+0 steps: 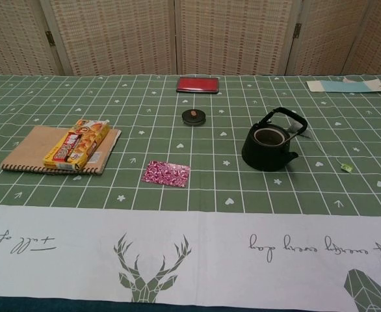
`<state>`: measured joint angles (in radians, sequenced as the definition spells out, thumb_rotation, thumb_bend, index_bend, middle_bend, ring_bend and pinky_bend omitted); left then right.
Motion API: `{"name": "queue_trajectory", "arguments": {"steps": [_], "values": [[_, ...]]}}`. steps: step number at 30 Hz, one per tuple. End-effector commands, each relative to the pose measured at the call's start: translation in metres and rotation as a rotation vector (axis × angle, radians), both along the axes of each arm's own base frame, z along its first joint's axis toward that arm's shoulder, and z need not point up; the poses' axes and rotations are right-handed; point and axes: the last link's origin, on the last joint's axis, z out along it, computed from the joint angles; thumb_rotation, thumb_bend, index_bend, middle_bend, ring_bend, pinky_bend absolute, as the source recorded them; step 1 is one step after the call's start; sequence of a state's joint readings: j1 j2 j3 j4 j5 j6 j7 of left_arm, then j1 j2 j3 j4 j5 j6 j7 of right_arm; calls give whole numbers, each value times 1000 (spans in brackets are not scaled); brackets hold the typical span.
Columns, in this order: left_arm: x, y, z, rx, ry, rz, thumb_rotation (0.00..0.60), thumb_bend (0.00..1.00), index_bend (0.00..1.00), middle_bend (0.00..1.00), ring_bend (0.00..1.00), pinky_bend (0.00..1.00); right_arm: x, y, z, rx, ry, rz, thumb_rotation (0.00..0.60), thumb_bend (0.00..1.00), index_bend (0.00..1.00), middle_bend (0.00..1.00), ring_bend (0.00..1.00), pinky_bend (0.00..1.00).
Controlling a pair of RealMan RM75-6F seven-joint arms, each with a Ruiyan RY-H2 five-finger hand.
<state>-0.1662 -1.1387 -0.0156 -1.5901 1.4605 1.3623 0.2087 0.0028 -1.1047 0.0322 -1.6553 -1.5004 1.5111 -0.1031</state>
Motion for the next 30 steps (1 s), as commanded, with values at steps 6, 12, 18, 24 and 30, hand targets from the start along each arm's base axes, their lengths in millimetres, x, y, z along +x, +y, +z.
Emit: {"name": "queue_trajectory", "arguments": {"steps": [6, 12, 18, 24, 30], "values": [[1, -3, -1, 1, 0, -7, 600, 339, 15, 94, 136, 98, 0, 0, -2, 5, 5, -4, 600, 442, 0, 0, 0, 0], [0, 1, -1, -7, 0, -3, 600, 338, 16, 93, 136, 98, 0, -3, 1, -15, 5, 17, 600, 443, 0, 0, 0, 0], [0, -1, 0, -3, -10, 3, 600, 338, 16, 94, 137, 99, 3, -19, -8, -56, -3, 160, 600, 442, 114, 1, 0, 0], [0, 0, -1, -8, -7, 4, 600, 338, 16, 94, 136, 99, 4, -44, -32, 56, 23, 139, 600, 442, 150, 0, 0, 0], [1, -1, 1, -1, -16, 0, 600, 338, 16, 94, 137, 100, 13, -80, -59, 61, -8, 162, 600, 443, 242, 0, 0, 0]]}}
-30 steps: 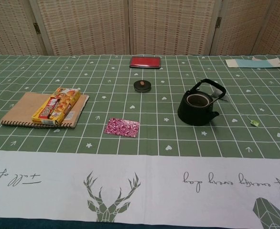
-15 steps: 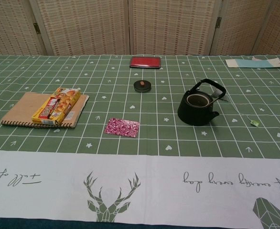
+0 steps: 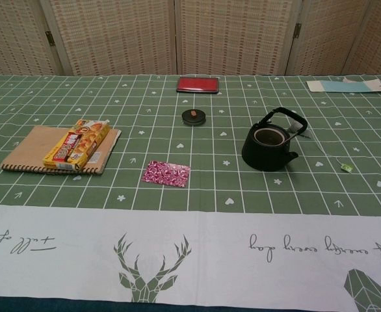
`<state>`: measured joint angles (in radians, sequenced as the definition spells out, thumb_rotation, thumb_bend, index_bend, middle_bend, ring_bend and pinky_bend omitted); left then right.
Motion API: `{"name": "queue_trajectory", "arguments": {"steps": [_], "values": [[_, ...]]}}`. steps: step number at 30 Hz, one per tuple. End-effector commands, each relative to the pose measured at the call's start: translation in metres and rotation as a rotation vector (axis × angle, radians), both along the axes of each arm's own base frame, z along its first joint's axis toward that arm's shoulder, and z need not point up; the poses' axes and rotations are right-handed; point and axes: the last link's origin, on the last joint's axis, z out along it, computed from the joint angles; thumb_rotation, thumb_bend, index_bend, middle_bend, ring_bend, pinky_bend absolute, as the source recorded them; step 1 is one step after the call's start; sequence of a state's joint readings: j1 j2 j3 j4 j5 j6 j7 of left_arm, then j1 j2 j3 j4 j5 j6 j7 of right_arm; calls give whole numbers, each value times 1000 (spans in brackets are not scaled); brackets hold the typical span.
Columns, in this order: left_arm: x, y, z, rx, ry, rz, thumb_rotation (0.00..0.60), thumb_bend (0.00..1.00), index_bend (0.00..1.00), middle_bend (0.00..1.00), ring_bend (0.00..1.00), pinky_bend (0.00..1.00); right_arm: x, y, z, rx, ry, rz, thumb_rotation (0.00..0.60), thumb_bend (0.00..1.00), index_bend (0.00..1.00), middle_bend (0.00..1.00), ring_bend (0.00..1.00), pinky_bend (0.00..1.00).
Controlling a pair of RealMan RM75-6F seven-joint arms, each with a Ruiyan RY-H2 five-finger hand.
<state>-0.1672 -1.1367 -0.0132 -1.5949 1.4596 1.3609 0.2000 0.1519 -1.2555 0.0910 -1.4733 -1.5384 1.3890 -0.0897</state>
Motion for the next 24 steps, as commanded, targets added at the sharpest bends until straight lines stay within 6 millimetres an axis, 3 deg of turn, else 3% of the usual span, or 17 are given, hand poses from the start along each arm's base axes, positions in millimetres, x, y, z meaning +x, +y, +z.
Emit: {"name": "queue_trajectory", "arguments": {"steps": [1, 5, 10, 16, 24], "values": [[0, -1, 1, 3, -7, -3, 600, 339, 16, 93, 136, 100, 7, -23, -25, -10, -43, 14, 600, 443, 251, 0, 0, 0], [0, -1, 3, 1, -16, -5, 600, 339, 16, 94, 136, 101, 2, -30, -48, 0, -55, -31, 600, 443, 321, 0, 0, 0], [1, -2, 4, -5, -23, -13, 600, 338, 16, 93, 136, 100, -5, -39, -62, 24, -49, -115, 600, 442, 327, 0, 0, 0], [-1, -1, 3, -8, -20, -4, 600, 338, 16, 93, 136, 100, -6, -52, -70, 67, -91, -208, 600, 442, 331, 0, 0, 0], [0, -1, 5, -9, -34, -7, 600, 339, 16, 93, 136, 101, 15, -73, -70, 149, -94, -279, 600, 443, 331, 0, 0, 0]]}}
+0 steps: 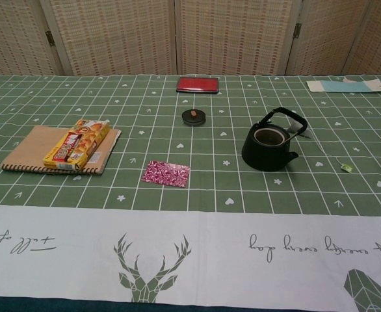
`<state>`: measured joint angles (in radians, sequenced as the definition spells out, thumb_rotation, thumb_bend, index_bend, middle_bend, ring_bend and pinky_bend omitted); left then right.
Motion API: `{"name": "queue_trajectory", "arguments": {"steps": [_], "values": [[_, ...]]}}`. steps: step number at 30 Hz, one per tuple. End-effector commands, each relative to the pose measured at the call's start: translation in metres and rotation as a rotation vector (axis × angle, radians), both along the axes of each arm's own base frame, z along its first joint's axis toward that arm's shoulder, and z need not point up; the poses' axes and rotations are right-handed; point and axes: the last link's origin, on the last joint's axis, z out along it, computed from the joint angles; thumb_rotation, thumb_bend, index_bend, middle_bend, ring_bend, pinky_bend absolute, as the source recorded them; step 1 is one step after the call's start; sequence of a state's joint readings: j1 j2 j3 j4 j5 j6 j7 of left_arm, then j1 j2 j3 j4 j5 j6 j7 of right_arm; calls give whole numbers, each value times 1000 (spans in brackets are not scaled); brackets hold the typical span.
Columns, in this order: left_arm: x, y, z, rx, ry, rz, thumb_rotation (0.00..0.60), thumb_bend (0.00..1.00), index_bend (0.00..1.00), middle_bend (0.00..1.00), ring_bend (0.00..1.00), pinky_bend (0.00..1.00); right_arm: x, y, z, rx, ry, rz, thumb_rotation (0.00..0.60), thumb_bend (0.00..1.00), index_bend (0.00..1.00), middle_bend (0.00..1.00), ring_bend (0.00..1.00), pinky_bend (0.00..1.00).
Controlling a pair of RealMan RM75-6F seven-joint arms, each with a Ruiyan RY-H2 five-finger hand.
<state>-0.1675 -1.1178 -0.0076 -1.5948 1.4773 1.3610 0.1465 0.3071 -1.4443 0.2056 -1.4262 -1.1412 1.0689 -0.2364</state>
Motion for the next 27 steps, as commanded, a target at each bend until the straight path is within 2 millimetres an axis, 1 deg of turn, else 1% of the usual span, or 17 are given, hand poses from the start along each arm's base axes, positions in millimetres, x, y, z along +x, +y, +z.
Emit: {"name": "queue_trajectory", "arguments": {"steps": [1, 9, 15, 20, 27], "values": [[0, 0, 1, -1, -4, 0, 600, 339, 16, 93, 136, 101, 16, -13, 3, 29, 25, -13, 600, 443, 331, 0, 0, 0], [0, 0, 1, -9, -9, -4, 600, 339, 17, 94, 136, 100, 31, -26, 0, 65, 57, -70, 600, 442, 330, 0, 0, 0], [1, 0, 4, -11, -31, -8, 600, 345, 20, 93, 137, 102, 37, -36, -13, 79, 90, -89, 600, 443, 331, 0, 0, 0], [0, 2, 8, -2, -42, -12, 600, 345, 20, 93, 137, 102, 45, -47, -24, 85, 126, -93, 600, 442, 353, 0, 0, 0], [-1, 1, 12, -3, -64, -19, 600, 345, 20, 93, 137, 102, 49, -53, -38, 90, 163, -117, 600, 442, 353, 0, 0, 0]]}}
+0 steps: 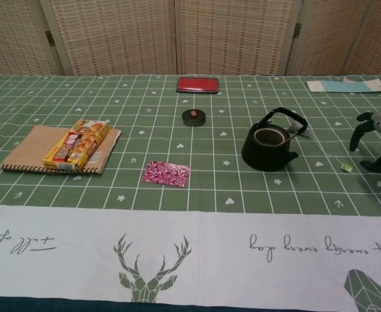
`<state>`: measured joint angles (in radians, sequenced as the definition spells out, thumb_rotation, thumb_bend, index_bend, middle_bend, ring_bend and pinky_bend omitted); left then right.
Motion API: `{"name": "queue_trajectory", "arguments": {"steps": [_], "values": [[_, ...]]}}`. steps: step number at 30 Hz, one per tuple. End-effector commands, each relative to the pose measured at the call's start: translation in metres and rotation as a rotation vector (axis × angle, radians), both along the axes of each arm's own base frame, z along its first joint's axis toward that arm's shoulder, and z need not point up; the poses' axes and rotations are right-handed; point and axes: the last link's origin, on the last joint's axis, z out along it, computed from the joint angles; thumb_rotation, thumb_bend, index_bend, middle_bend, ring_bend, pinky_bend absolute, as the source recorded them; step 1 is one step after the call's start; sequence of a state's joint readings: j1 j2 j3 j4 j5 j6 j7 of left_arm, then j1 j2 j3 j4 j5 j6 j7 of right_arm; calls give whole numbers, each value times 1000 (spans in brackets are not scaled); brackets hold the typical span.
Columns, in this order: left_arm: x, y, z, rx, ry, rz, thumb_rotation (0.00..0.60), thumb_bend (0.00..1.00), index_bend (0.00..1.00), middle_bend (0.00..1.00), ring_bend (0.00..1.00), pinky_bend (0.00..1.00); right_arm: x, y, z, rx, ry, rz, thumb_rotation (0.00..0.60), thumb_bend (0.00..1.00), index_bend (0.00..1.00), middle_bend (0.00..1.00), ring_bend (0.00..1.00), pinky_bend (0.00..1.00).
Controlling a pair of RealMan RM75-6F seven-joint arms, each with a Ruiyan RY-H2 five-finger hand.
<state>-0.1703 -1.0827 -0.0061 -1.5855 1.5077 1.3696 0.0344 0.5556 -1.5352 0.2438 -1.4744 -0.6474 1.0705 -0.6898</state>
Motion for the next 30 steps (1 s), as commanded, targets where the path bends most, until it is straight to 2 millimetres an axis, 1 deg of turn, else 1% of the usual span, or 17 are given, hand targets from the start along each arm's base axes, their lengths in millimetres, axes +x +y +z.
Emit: {"name": "queue_trajectory", "arguments": {"steps": [1, 8, 17, 30], "values": [[0, 0, 0, -5, 2, -2, 600, 345, 20, 93, 137, 102, 2, -2, -6, -1, 12, -6, 600, 442, 353, 0, 0, 0], [0, -1, 0, -8, 1, -4, 600, 346, 20, 94, 137, 102, 4, -2, -18, -3, 32, -9, 600, 442, 353, 0, 0, 0], [0, -1, 0, -13, -2, -4, 600, 346, 20, 93, 137, 102, 4, -3, -24, -28, 52, -14, 600, 442, 362, 0, 0, 0], [0, -1, 0, -16, -3, -7, 600, 345, 21, 93, 136, 102, 5, -3, -32, -21, 64, -16, 600, 443, 370, 0, 0, 0]]}}
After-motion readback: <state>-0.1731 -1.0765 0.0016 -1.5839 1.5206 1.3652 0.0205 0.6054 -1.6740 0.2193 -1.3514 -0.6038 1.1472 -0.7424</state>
